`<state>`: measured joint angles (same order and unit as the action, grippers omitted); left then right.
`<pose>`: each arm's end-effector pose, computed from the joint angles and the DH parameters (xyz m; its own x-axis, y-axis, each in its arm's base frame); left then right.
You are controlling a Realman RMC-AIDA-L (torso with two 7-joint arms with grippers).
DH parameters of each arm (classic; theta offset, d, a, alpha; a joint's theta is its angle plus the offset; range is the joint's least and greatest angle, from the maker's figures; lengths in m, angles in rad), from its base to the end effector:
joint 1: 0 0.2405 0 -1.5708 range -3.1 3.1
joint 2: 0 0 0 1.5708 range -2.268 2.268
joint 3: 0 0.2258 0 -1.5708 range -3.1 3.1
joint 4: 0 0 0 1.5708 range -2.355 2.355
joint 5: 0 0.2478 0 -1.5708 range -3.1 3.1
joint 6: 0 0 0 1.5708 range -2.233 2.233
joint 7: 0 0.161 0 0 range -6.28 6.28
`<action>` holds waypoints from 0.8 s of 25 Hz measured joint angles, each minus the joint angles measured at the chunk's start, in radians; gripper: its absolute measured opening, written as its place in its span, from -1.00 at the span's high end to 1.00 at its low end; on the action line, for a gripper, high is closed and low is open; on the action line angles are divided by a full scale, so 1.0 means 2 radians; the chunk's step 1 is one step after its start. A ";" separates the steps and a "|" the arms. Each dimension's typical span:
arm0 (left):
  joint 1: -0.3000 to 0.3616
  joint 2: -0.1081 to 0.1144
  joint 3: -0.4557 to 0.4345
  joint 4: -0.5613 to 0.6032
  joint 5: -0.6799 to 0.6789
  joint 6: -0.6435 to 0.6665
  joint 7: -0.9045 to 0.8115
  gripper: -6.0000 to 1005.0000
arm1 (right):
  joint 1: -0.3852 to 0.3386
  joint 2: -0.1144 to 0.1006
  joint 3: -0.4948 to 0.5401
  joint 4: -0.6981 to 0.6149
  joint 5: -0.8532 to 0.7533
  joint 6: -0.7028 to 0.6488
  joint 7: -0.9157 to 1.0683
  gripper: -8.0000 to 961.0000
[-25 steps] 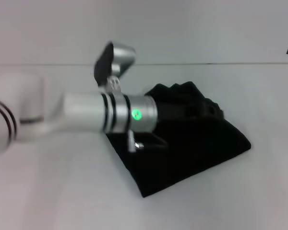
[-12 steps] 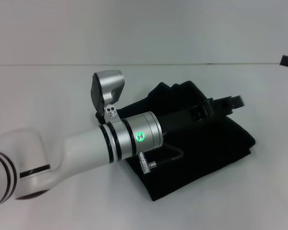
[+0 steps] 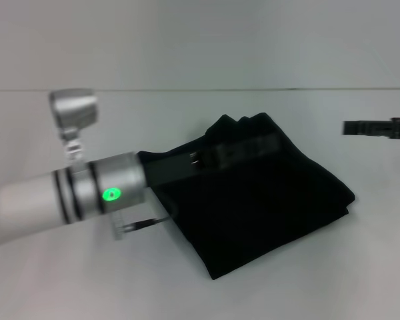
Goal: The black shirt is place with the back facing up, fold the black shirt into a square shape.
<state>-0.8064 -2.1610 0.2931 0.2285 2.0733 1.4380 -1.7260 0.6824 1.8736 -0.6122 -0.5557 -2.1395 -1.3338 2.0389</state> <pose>-0.1761 0.3714 -0.0854 0.2534 0.7397 0.6235 0.7338 -0.5669 0.3743 0.2806 0.4257 0.0770 0.4531 -0.7247 -0.5191 -0.8828 -0.4457 -0.1484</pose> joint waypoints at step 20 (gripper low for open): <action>0.115 0.010 0.098 0.149 0.049 0.124 0.187 -0.89 | 0.090 0.093 -0.201 0.017 -0.008 0.230 0.001 -0.90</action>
<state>-0.5766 -2.1418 0.4893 0.5273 2.1714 1.6854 -1.3521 0.8625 2.0605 -1.0144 -0.5221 -2.1549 -0.8742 2.0408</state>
